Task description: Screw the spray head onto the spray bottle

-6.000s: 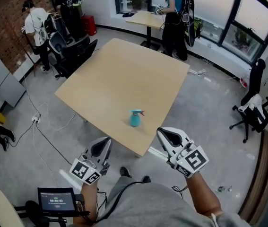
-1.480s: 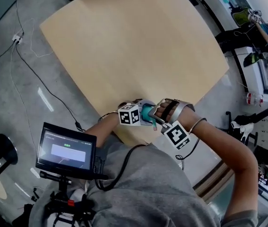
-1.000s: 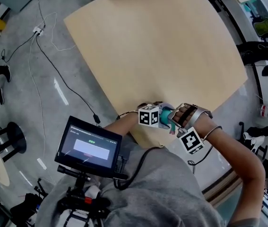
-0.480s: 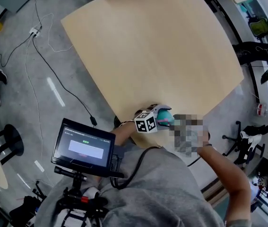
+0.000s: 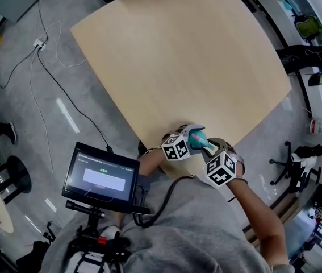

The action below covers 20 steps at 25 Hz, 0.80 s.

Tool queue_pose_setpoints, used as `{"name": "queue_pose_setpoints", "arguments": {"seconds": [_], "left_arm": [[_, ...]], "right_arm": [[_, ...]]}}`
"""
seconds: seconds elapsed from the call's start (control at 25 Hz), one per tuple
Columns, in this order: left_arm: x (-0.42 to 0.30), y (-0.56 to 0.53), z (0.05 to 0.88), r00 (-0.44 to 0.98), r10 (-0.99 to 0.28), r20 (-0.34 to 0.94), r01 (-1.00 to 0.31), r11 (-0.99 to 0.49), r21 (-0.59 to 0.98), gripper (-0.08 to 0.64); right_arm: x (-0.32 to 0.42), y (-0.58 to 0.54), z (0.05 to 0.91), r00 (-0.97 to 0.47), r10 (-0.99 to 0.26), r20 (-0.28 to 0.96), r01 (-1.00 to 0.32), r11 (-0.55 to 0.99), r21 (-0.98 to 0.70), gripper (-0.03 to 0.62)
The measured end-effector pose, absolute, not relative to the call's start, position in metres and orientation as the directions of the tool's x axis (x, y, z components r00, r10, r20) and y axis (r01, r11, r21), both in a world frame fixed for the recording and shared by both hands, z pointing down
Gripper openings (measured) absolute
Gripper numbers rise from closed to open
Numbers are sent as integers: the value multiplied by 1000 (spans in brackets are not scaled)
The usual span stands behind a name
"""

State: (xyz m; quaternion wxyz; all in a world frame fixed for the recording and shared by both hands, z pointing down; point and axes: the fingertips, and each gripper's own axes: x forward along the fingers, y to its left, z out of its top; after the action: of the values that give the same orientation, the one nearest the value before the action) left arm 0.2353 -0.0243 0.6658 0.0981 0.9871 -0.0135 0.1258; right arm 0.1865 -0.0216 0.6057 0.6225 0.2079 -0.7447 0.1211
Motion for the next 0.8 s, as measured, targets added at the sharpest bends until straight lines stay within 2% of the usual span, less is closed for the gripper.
{"name": "queue_pose_setpoints", "arguments": {"seconds": [0.2,0.28,0.4,0.6,0.8], "left_arm": [[233,-26,668,968,0,249,-51,-979,199,377],[232,-28,669,969,-1,246,-52,-978,201,377],[232,-31,669,968,-27,249,-80,-975,207,377],[235,-38,671,949,-158,272,-213,-959,186,377],[238,-45,673,898,-319,305,-377,-913,155,377]], "right_arm": [[183,-25,606,-145,-130,981,-278,957,85,137],[181,-27,609,-142,-106,984,-285,957,62,137],[181,-30,611,-149,-92,984,-431,902,19,133],[189,-33,610,-161,-236,958,-773,634,27,132],[192,-37,609,-138,-340,930,-904,426,21,133]]}}
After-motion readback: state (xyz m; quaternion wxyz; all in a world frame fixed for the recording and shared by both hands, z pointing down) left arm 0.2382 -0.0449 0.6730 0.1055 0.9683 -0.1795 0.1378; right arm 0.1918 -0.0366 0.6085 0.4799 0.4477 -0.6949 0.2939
